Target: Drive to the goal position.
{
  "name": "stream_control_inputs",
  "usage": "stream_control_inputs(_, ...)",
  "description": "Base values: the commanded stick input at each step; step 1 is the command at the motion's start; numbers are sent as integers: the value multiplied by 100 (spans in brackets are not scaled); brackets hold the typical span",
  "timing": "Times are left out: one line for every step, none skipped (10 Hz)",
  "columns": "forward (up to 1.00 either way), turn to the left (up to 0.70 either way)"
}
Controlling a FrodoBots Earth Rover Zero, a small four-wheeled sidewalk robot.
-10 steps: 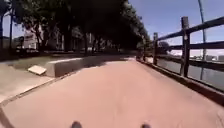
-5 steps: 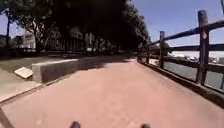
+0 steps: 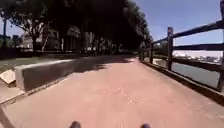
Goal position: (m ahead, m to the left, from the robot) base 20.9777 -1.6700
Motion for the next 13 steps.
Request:
stream_control_inputs(100,-32)
stream_control_inputs(100,-9)
stream_control_inputs(100,0)
stream_control_inputs(100,0)
stream_control_inputs(100,0)
stream_control_inputs(100,0)
stream_control_inputs(100,0)
stream_control_inputs(100,0)
stream_control_inputs(100,0)
stream_control_inputs(100,0)
stream_control_inputs(100,0)
stream_control_inputs(100,0)
stream_control_inputs(100,0)
